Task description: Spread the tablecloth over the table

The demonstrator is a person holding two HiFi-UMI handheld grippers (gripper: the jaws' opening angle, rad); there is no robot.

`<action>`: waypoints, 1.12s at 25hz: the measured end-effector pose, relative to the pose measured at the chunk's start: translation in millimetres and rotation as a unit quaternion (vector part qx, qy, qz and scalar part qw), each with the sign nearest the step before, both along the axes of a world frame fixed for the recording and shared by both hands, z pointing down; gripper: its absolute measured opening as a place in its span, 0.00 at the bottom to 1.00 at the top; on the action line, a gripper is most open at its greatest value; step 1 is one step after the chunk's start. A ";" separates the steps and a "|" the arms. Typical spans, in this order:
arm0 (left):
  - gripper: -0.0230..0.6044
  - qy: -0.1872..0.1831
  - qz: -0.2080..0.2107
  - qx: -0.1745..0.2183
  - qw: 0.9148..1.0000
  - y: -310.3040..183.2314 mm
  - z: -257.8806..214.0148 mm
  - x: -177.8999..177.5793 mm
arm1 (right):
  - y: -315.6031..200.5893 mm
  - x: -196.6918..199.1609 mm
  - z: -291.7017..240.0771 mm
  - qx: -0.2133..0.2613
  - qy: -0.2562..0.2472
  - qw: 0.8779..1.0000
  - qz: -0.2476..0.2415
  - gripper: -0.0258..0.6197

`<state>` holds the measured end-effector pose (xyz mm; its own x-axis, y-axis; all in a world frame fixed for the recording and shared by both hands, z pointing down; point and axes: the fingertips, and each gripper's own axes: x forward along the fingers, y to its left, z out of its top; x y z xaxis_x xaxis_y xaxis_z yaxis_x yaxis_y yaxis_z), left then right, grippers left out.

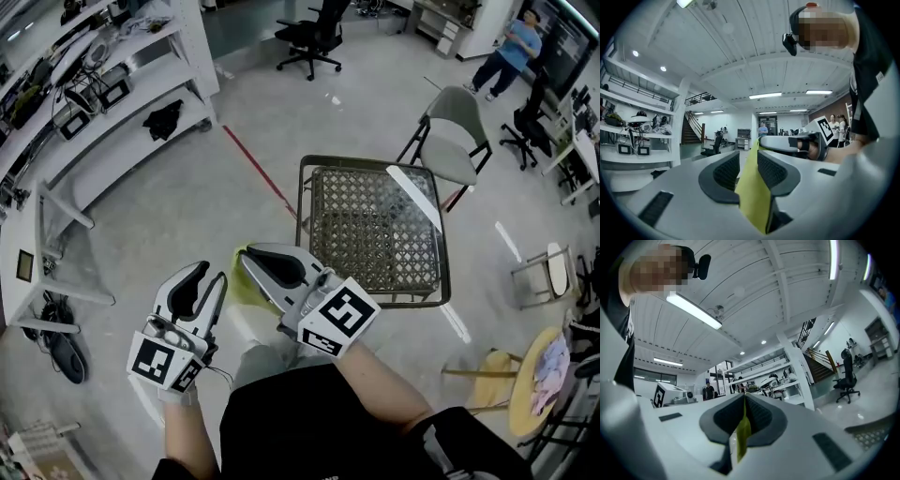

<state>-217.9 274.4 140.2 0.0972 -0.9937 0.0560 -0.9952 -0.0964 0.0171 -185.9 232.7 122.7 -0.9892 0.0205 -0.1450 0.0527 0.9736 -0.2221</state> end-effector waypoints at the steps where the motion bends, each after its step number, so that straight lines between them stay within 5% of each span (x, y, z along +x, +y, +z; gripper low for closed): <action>1: 0.23 0.002 0.012 -0.006 1.000 -9.5 3.5 2.7 | -10.3 2.1 0.5 -0.004 0.000 1.000 0.009 0.06; 12: 0.34 0.000 0.123 -0.063 0.990 -112.3 52.7 -3.7 | -110.2 -14.5 1.2 -0.011 0.005 0.997 0.081 0.06; 18: 0.35 -0.055 0.204 -0.117 0.970 -168.1 83.1 -21.5 | -167.8 -35.5 -5.4 -0.027 0.003 0.994 0.105 0.06; 23: 0.10 -0.036 0.214 -0.109 0.970 -218.9 77.3 -58.4 | -226.3 -55.5 -16.0 -0.022 0.004 0.991 0.135 0.06; 28: 0.06 -0.027 0.230 -0.099 0.968 -278.4 62.9 -94.2 | -290.7 -77.9 -21.4 -0.018 0.013 0.986 0.168 0.06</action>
<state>-312.1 -4.0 203.1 0.5184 -0.8155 0.2575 -0.8478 -0.5294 0.0301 -263.8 -58.0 101.3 -0.9427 -0.3135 -0.1144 -0.2773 0.9265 -0.2543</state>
